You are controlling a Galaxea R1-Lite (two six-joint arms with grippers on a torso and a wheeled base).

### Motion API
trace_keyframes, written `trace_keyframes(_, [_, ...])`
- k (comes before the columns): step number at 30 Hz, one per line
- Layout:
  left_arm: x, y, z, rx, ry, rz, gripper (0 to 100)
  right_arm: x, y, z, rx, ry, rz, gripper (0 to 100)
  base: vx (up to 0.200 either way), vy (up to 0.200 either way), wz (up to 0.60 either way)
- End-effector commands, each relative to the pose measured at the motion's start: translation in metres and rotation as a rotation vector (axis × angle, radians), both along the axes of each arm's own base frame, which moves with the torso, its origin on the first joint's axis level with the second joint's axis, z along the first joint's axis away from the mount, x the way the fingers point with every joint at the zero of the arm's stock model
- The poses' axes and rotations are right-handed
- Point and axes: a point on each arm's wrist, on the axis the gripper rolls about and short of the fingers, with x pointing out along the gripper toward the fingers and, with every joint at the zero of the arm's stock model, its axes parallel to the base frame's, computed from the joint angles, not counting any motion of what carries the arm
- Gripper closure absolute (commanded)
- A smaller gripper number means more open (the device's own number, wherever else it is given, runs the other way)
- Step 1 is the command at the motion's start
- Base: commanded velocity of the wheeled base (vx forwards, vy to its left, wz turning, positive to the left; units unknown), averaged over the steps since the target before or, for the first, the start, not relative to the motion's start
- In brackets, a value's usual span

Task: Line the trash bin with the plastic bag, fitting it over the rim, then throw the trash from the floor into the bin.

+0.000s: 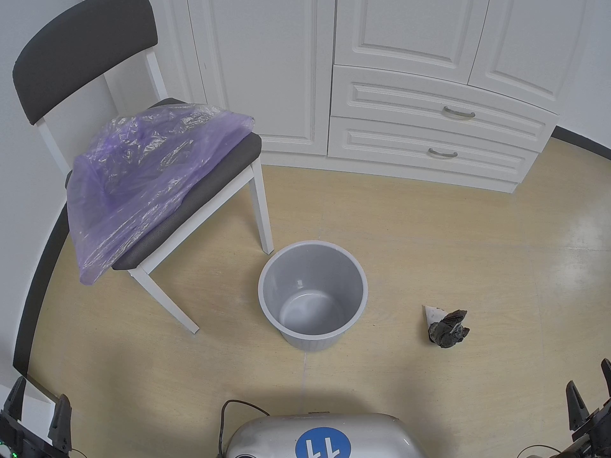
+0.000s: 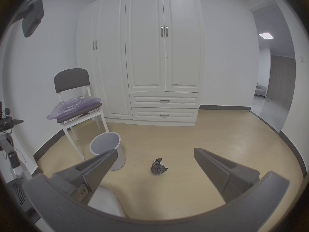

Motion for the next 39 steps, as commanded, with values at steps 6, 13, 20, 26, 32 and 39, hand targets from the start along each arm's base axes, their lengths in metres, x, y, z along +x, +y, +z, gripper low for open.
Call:
trace_keyframes(6, [0.0, 0.0, -0.005, -0.008, 0.0, 0.016, 0, 0.0, 0.0, -0.005, 0.008, 0.001, -0.007, 0, 0.0, 0.0, 0.0])
trace_keyframes(13, [0.0, -0.001, -0.004, 0.123, -0.013, -0.062, 0, 0.0, 0.001, -0.005, -0.087, 0.002, 0.045, 0, 0.0, 0.0, 0.0])
trace_keyframes(20, [0.0, -0.001, -0.001, 0.095, -0.033, -0.049, 0, -0.001, 0.001, 0.001, -0.028, -0.045, 0.024, 0, 0.0, 0.0, 0.0])
trace_keyframes(26, [-0.004, 0.001, 0.021, -0.141, -0.255, 0.008, 0, -0.008, 0.0, 0.027, 0.144, -0.199, 0.0, 0, 0.0, 0.0, 0.0])
trace_keyframes(32, [-0.01, 0.0, 0.034, 0.008, -0.175, -0.032, 0, -0.01, 0.001, 0.046, 0.085, -0.134, 0.05, 0, 0.0, 0.0, 0.0])
trace_keyframes(39, [0.015, 0.0, 0.071, 0.072, 0.058, -0.044, 0, 0.025, 0.001, 0.083, 0.068, 0.02, 0.045, 0, 0.0, 0.0, 0.0])
